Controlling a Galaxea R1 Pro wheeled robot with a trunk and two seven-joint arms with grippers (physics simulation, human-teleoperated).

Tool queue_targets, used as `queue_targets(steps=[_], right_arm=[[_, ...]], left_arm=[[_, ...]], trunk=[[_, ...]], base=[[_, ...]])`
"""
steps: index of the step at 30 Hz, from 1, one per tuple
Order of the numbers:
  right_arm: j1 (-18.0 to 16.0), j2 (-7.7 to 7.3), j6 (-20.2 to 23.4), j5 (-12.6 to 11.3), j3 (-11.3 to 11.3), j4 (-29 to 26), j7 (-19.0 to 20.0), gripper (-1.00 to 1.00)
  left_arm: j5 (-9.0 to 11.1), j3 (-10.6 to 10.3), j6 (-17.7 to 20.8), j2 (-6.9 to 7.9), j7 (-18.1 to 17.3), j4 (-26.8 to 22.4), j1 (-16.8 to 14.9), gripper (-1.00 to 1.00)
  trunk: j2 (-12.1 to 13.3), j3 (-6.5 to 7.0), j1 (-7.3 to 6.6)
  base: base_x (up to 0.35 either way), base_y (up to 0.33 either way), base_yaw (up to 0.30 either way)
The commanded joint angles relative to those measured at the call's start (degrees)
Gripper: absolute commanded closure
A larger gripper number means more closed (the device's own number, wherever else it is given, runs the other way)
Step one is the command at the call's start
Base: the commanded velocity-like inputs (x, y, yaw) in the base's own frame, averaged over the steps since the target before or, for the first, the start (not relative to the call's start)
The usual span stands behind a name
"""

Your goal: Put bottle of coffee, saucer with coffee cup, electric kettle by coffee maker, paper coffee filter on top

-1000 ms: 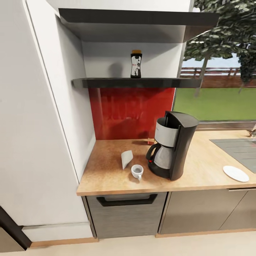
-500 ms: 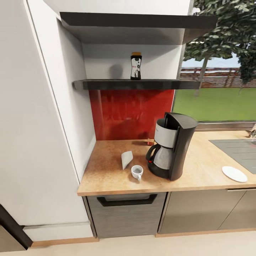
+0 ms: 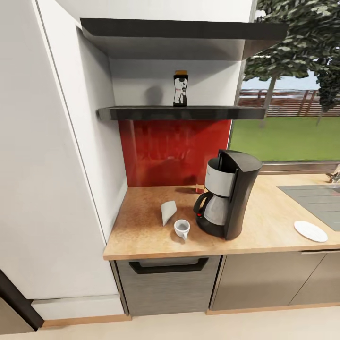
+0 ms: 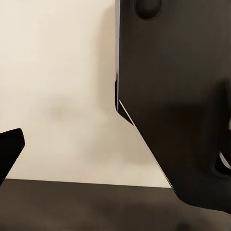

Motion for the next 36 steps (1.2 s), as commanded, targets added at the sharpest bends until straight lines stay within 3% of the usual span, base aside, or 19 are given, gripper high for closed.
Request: queue_targets(steps=[1, 9, 11, 14, 16, 19, 25, 36], right_arm=[[0.0, 0.02, -0.1, 0.0, 0.0, -0.1, -0.2, -1.0], [0.0, 0.02, -0.1, 0.0, 0.0, -0.1, -0.2, -1.0], [0.0, 0.09, -0.7, 0.2, 0.2, -0.2, -0.2, -1.0], [0.0, 0.14, -1.7, 0.2, 0.2, -0.2, -0.2, -1.0], [0.0, 0.41, -1.6, 0.1, 0.2, -0.2, -0.2, -1.0], [0.0, 0.59, -2.6, 0.0, 0.2, -0.2, -0.1, -1.0], [0.0, 0.59, -4.5, 0.0, 0.2, -0.1, -0.1, -1.0], [0.0, 0.55, -5.5, 0.0, 0.1, -0.1, -0.2, -1.0]], left_arm=[[0.0, 0.0, 0.1, 0.0, 0.1, 0.0, 0.0, -1.0], [0.0, 0.0, 0.1, 0.0, 0.1, 0.0, 0.0, -1.0], [-0.6, -0.7, 0.7, 0.65, -0.5, -0.7, -0.7, -1.0], [-1.6, -1.7, 1.7, 0.54, -1.5, -1.7, -1.7, -1.0], [-1.0, -1.0, 2.3, -0.11, -2.1, -2.3, -2.3, -1.0], [0.0, -0.1, 1.3, -0.55, -1.2, -3.3, -1.4, -1.0], [0.1, 1.8, -0.6, -0.5, 0.8, -4.0, 0.6, -1.0], [0.5, 2.2, -3.7, -0.6, 3.7, -5.4, 4.2, -1.0]], trunk=[[-0.1, -0.11, 0.03], [-0.1, -0.11, 0.03], [-0.1, -0.11, 0.03], [-0.1, -0.11, 0.03], [-0.1, -0.11, 0.03], [-0.1, -0.11, 0.03], [-0.1, -0.11, 0.03], [-0.1, -0.11, 0.03]], base=[[0.0, 0.0, 0.0], [0.0, 0.0, 0.0], [0.0, 0.0, 0.0], [0.0, 0.0, 0.0], [0.0, 0.0, 0.0], [0.0, 0.0, 0.0], [-0.154, 0.0, 0.0], [-0.208, 0.0, 0.0]])
